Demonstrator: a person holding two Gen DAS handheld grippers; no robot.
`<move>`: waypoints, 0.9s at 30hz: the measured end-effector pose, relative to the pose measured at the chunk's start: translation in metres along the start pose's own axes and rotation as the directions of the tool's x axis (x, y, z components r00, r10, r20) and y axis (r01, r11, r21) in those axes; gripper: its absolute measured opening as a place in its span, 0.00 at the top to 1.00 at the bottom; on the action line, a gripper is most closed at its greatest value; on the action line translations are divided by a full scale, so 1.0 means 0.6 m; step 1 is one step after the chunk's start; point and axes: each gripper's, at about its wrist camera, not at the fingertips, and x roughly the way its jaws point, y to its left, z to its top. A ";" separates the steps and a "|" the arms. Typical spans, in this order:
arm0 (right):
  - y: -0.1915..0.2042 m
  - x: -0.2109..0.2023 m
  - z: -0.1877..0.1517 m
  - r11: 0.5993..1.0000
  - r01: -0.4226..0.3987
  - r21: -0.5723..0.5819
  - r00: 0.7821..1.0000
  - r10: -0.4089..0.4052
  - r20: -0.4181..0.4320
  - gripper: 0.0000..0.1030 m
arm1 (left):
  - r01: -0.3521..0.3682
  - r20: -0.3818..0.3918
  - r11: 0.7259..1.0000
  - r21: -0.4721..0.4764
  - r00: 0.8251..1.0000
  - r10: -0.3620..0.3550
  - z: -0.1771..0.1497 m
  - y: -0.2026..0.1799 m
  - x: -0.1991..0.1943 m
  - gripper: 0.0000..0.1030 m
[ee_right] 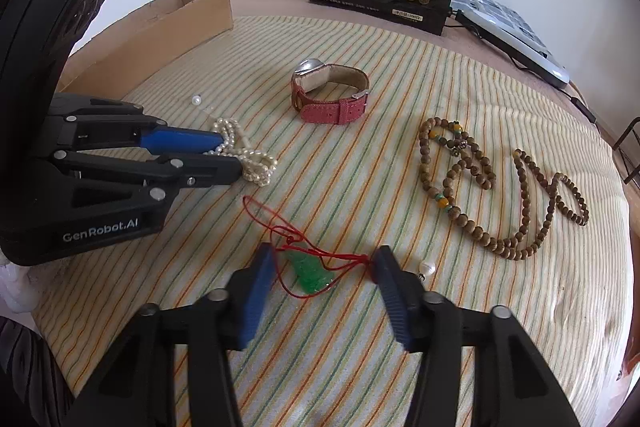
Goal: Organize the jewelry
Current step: 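Grasp the pearl necklace with the left tool while the right tool grasps the jade pendant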
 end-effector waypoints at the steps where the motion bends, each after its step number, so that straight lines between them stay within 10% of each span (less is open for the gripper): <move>1: 0.001 0.000 0.000 1.000 -0.001 -0.001 1.000 0.001 0.001 0.64 | 0.004 0.001 1.000 -0.002 1.000 -0.004 0.000 -0.001 0.000 0.91; 6: 0.001 -0.002 0.002 1.000 -0.019 0.008 1.000 0.019 0.006 0.87 | 0.001 0.010 1.000 0.014 1.000 -0.001 -0.004 -0.011 -0.005 0.95; 27: -0.013 -0.091 -0.004 0.996 -0.025 0.085 0.997 0.018 0.077 0.88 | 0.026 0.141 0.998 -0.061 0.990 -0.017 -0.002 0.022 -0.146 0.95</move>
